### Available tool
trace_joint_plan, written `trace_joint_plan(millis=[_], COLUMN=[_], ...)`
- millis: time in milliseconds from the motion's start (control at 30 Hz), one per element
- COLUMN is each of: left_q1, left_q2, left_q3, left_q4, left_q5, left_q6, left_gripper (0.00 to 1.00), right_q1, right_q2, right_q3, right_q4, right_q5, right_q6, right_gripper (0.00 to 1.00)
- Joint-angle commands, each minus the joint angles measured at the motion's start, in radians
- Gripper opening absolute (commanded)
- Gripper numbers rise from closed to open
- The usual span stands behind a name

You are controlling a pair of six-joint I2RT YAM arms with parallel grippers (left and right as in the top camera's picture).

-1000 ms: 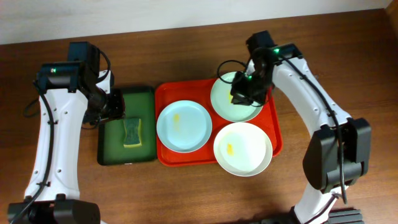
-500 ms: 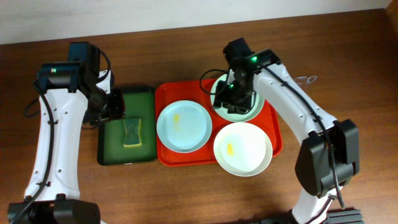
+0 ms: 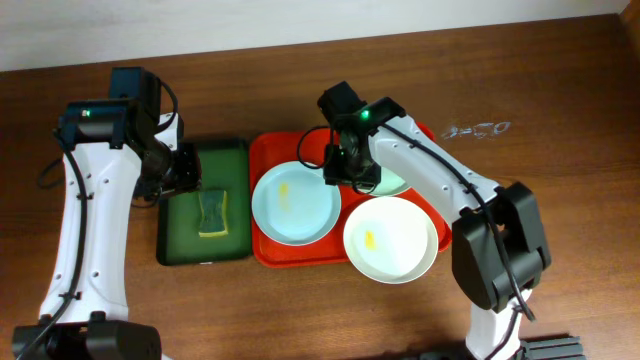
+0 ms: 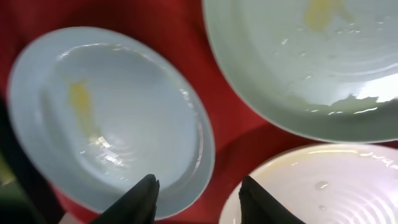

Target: Clean dirty plates on tray and stack at the side

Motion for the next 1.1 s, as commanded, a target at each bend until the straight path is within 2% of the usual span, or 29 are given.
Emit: trace_joint_plan(millis=[0, 33, 367, 433, 667, 767, 900, 1067], left_q1=[-0.005, -0.005, -0.005, -0.005, -0.005, -0.005, -0.005, -0.005], left_q2=[0.009, 0.009, 0.009, 0.009, 0.009, 0.009, 0.009, 0.009], left_q3=[-0.004, -0.004, -0.004, -0.004, -0.004, -0.004, -0.004, -0.004], left_q4=[0.002, 0.002, 0.002, 0.002, 0.0, -0.001, -0.001, 0.0], left_q5=[-0.006, -0.006, -0.006, -0.006, -0.006, -0.006, -0.006, -0.006], left_q6=[0.002, 0.002, 0.002, 0.002, 0.002, 0.002, 0.002, 0.002], left_gripper=[0.42, 0.42, 0.42, 0.42, 0.42, 0.42, 0.41, 0.4], right_q1=[0.006, 0.006, 0.009, 0.021, 0.032, 0.032, 0.032, 0.032], right_q2=[0.02, 0.02, 0.02, 0.02, 0.02, 0.02, 0.02, 0.02], right_q3=[-0.07, -0.093, -0.209, -0.211, -0.211, -0.213, -0.218, -0.221], right_q4=[0.055, 0.084, 0.223, 0.25, 0.263, 0.264, 0.267, 0.277], right_q5=[0.039, 0.038, 0.015, -0.016, -0.032, 0.014, 0.039, 0.035], right_q6=[0.01, 0.01, -0.001, -0.055, -0.088, -0.087, -0.088, -0.087], right_gripper=[0.37, 0.33, 0.27, 0.26, 0.29, 0.32, 0.31, 0.21])
